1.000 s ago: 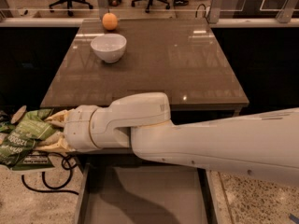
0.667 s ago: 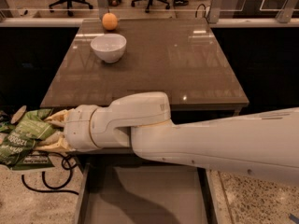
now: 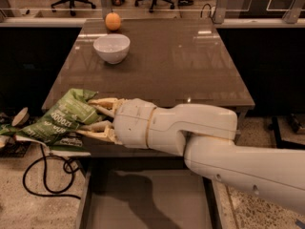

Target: Pick green jalapeno chip bag from middle drawer and place on counter

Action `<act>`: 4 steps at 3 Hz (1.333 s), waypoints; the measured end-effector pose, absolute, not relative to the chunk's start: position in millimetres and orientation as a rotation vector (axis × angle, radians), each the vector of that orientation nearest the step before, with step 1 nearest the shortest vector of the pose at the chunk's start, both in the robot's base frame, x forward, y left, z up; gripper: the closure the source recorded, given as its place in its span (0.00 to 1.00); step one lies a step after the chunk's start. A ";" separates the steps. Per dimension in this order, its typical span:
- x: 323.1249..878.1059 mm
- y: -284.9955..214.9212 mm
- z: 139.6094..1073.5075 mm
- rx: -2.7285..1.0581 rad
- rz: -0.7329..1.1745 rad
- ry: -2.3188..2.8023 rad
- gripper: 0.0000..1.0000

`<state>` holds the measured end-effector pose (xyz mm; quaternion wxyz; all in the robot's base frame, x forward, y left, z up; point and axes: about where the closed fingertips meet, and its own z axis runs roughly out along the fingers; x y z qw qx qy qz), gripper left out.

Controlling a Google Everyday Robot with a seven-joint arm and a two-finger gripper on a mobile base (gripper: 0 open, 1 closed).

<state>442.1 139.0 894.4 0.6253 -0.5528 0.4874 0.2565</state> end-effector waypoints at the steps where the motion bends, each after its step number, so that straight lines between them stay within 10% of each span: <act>1: 452.8 76.4 917.4 -1.081 0.538 1.066 1.00; 4: 464.2 -27.6 960.6 -0.790 0.424 1.109 1.00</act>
Offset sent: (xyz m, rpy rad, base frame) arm 0.0257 -0.2051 0.0776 0.4244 -0.1343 -0.3923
